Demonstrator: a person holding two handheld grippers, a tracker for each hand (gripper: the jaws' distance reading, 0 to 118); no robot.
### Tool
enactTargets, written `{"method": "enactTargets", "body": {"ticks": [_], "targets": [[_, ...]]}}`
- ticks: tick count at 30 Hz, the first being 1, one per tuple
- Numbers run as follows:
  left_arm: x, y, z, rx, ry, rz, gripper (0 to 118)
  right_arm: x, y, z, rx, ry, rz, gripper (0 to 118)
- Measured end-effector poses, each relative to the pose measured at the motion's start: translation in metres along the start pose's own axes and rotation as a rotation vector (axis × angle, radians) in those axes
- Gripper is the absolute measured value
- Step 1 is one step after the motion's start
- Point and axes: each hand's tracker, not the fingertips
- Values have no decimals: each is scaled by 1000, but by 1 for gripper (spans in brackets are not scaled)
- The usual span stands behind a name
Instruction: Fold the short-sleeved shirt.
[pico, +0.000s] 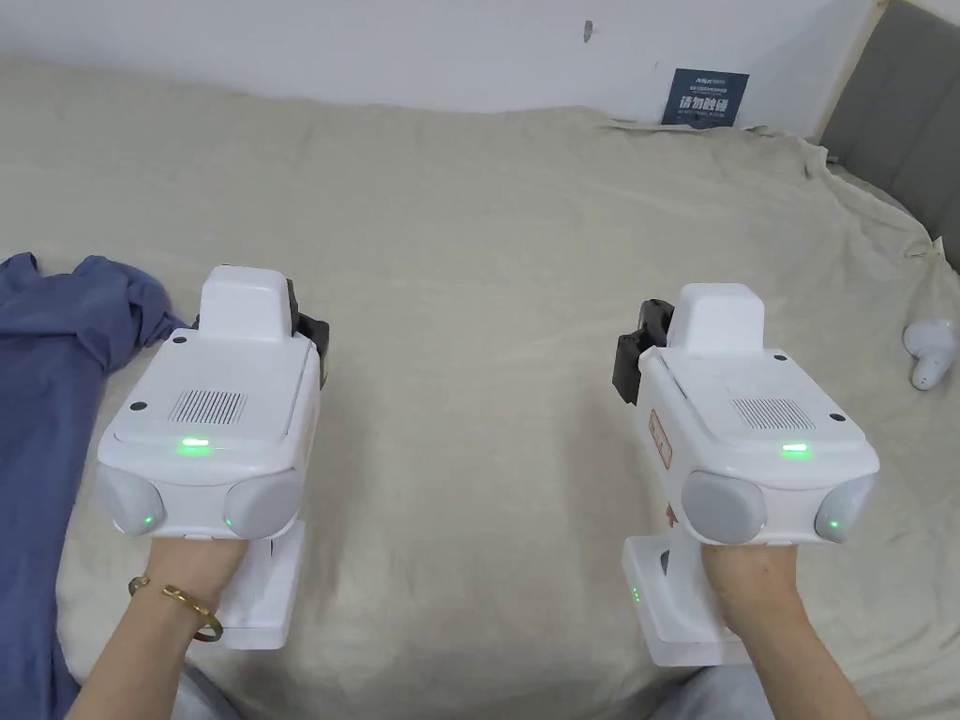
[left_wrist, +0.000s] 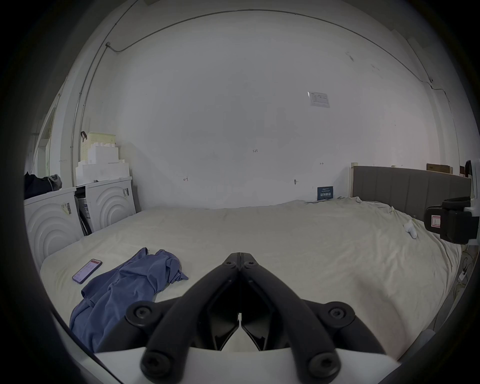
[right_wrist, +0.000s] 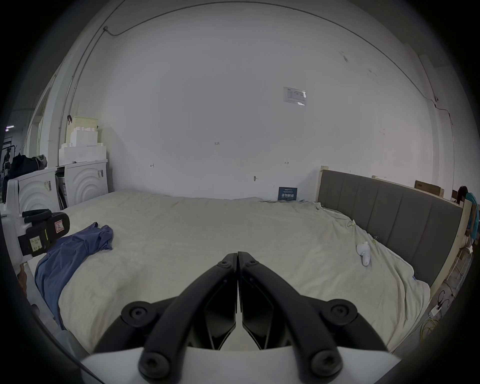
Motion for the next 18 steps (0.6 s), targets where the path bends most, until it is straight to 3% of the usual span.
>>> {"method": "enactTargets", "body": {"ticks": [18], "targets": [[7, 3, 3, 5, -26, -21, 0, 4, 1, 2, 8, -8, 7, 0]]}}
